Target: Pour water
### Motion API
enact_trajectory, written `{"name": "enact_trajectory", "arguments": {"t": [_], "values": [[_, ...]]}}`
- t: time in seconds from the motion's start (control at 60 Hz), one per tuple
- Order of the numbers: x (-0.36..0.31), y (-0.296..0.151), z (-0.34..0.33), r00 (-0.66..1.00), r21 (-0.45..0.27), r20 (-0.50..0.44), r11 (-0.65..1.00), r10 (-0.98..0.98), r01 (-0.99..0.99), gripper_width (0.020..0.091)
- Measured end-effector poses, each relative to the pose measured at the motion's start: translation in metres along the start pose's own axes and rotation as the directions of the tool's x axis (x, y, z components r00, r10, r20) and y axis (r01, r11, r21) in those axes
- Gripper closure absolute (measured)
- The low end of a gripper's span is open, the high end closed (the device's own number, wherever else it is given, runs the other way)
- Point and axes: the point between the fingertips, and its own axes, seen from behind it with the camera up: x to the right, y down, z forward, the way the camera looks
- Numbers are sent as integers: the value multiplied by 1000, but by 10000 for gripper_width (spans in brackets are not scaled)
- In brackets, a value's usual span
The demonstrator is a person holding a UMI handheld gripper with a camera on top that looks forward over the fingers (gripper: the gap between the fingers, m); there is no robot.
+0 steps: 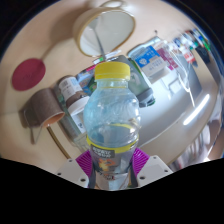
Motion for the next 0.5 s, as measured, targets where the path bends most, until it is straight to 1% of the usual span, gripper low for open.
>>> {"name": "enact_trajectory", "arguments": {"t": [0.1, 0.167, 0.217, 0.283, 0.317, 0.35, 0.383, 0.433, 0.467, 0.483, 0.5], "values": [[12, -9, 4, 995, 29, -15, 994, -102, 102, 613], [19, -14, 5, 994, 42, -24, 993, -111, 111, 614], [25, -15, 6, 995, 35, -25, 995, -92, 93, 615], [18, -14, 7, 1000, 24, 13, 999, 22, -23, 616], [7, -15, 8, 989, 24, 64, 991, 134, -135, 613], [-5, -13, 7, 950, 7, 122, 956, 289, -292, 615], [-9, -10, 7, 870, -35, 164, 885, 464, -465, 615], [-17, -6, 5, 655, -113, 187, 678, 732, -726, 615], [-20, -3, 3, 455, -164, 175, 482, 873, -861, 612], [-27, -7, 2, 326, -174, 152, 350, 933, -920, 610], [-24, -9, -3, 201, -183, 150, 227, 968, -957, 611]]}}
